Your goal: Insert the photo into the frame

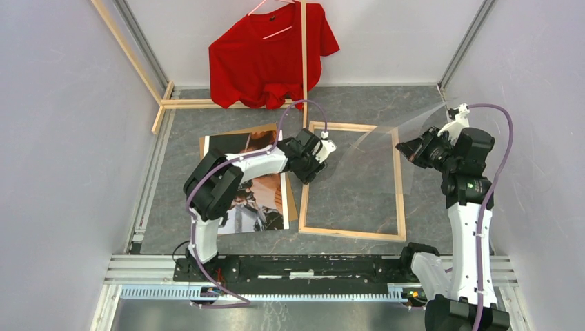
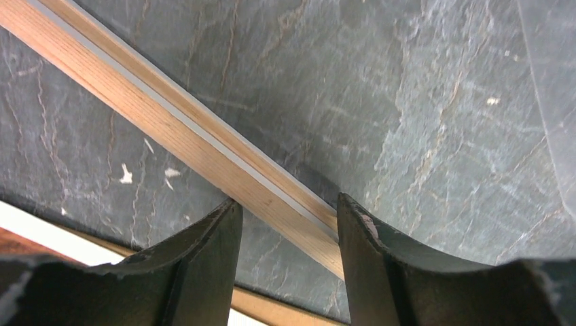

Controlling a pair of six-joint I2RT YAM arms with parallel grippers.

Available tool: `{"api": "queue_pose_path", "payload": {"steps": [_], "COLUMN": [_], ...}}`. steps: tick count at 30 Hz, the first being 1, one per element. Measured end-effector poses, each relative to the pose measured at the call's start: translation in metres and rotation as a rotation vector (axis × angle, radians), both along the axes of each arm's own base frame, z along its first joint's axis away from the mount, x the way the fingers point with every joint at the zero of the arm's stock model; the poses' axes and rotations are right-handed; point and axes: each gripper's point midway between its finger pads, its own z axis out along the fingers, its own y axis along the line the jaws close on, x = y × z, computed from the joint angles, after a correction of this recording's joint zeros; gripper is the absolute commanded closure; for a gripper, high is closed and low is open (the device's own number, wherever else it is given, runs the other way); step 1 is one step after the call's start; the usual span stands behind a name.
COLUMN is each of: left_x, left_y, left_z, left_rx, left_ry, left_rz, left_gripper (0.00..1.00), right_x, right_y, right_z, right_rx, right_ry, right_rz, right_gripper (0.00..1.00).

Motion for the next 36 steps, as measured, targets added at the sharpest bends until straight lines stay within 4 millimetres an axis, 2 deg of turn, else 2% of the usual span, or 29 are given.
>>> {"api": "queue_pose_path", "payload": {"steps": [7,9,11,14,15,20,23,25,27,28,31,34,36], "left_x": [-0.010,-0.009,-0.008,-0.004,-0.004,-0.009,-0.010,0.003,0.028,0.040,0.066,0.073,0.068], "left_y": [0.017,0.018,0.018,0.021,0.023,0.038,0.052,0.065,0.083,0.086,0.127,0.156,0.163], "left_z": [-0.001,-0.001,0.001,0.003,0.004,0.009,0.024,0.050,0.083,0.102,0.140,0.154,0.149], "left_rx": [0.022,0.024,0.026,0.042,0.049,0.071,0.046,-0.008,-0.076,-0.120,-0.184,-0.201,-0.196], "left_ry": [-0.028,-0.041,-0.056,-0.081,-0.088,-0.058,0.000,0.011,-0.024,-0.051,-0.125,-0.160,-0.151], "left_rz": [-0.016,-0.022,-0.031,-0.042,-0.044,-0.037,-0.020,0.020,0.080,0.095,0.194,0.257,0.270], "left_gripper": [0.40,0.36,0.28,0.02,0.00,0.00,0.00,0.00,0.00,0.00,0.00,0.00,0.00], "right_x": [0.000,-0.001,-0.001,-0.001,-0.001,0.000,0.003,0.006,0.008,0.010,0.008,0.001,-0.006], "right_y": [0.004,0.006,0.007,0.008,0.009,0.013,0.020,0.031,0.051,0.062,0.106,0.143,0.155], "right_z": [-0.007,-0.009,-0.011,-0.010,-0.010,-0.005,-0.003,-0.005,-0.007,-0.007,-0.006,0.011,0.031], "right_rx": [0.023,0.034,0.039,0.043,0.045,0.063,0.089,0.112,0.131,0.139,0.165,0.181,0.198], "right_ry": [0.008,0.015,0.014,0.010,0.008,-0.007,-0.025,-0.022,-0.009,-0.005,0.018,0.002,-0.051], "right_rz": [0.020,0.027,0.033,0.041,0.045,0.061,0.077,0.101,0.148,0.176,0.288,0.392,0.441], "right_gripper": [1.00,1.00,1.00,1.00,1.00,1.00,1.00,1.00,1.00,1.00,1.00,1.00,1.00]}}
